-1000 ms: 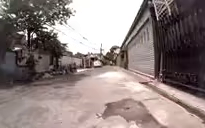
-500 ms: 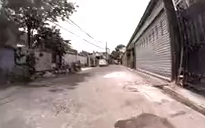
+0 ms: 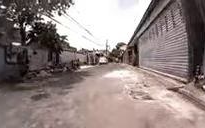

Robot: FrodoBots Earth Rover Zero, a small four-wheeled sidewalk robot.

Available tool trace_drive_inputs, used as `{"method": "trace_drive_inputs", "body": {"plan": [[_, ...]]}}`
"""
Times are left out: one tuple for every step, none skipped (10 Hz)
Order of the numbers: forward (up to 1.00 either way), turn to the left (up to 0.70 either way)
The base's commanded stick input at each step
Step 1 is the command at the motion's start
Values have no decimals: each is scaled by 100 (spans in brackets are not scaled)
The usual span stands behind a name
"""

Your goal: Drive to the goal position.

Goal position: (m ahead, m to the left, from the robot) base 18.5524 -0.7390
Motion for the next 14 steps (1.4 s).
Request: {"method": "trace_drive_inputs", "body": {"plan": [[100,-40],[100,-26],[100,0],[100,0],[100,0],[100,0],[100,0],[100,0],[100,0],[100,0],[100,0],[100,0],[100,0],[100,0]]}}
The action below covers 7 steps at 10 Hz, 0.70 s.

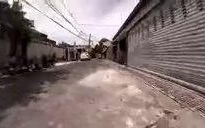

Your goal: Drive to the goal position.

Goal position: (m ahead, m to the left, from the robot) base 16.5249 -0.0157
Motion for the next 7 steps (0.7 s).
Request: {"method": "trace_drive_inputs", "body": {"plan": [[100,0],[100,0],[100,0],[100,0],[100,0],[100,0],[100,0]]}}
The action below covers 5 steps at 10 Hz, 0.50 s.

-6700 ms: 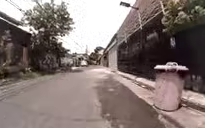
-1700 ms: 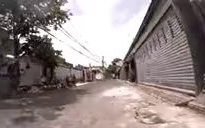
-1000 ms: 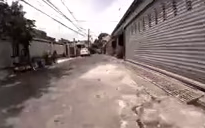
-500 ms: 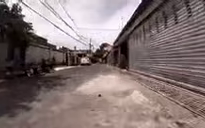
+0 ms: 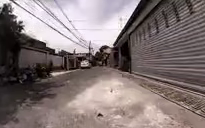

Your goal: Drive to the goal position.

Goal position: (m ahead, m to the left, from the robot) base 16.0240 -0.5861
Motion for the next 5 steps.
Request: {"method": "trace_drive_inputs", "body": {"plan": [[100,0],[100,0],[100,0],[100,0],[100,0]]}}
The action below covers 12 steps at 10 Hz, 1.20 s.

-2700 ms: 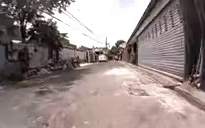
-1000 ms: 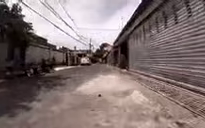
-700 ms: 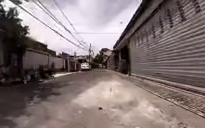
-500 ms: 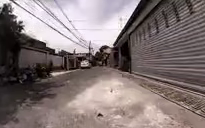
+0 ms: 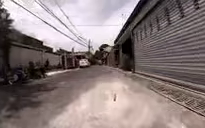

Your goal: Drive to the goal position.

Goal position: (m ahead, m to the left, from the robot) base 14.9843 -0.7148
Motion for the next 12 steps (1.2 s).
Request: {"method": "trace_drive_inputs", "body": {"plan": [[100,0],[100,0],[100,0],[100,0],[100,0],[100,0],[100,0],[100,0],[100,0],[100,0],[100,0],[100,0]]}}
